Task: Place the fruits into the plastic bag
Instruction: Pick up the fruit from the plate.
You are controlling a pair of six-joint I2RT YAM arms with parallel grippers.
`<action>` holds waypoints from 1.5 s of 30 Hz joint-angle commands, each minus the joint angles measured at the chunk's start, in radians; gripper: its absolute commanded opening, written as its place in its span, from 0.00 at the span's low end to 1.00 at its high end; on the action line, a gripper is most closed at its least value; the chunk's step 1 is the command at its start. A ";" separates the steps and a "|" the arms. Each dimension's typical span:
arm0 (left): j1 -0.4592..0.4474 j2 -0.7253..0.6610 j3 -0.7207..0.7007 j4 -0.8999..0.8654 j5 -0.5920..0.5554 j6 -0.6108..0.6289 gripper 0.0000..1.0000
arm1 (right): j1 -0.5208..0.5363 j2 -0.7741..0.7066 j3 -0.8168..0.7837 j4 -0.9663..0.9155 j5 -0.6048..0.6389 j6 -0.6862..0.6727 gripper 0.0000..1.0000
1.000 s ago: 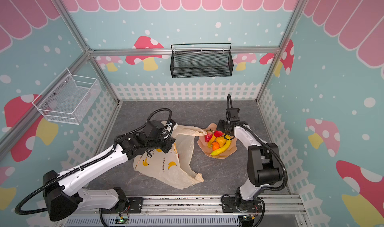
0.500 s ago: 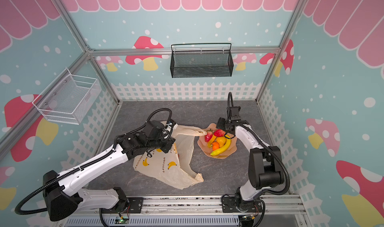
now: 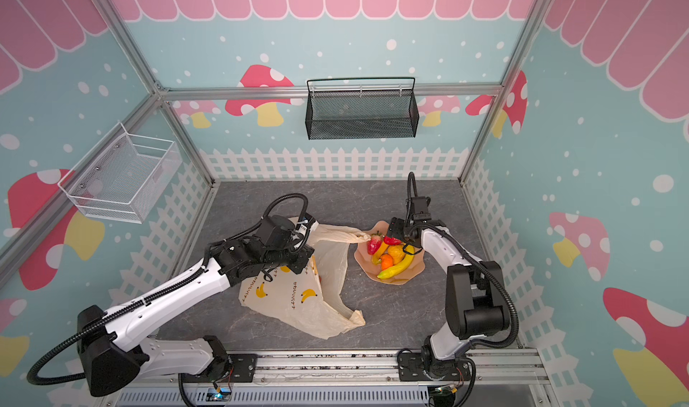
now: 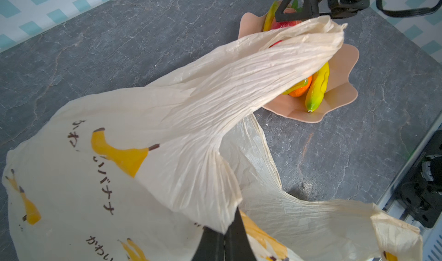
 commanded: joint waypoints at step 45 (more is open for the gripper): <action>0.005 -0.013 0.005 -0.003 -0.003 0.006 0.00 | -0.004 -0.043 -0.008 0.035 -0.002 0.002 0.45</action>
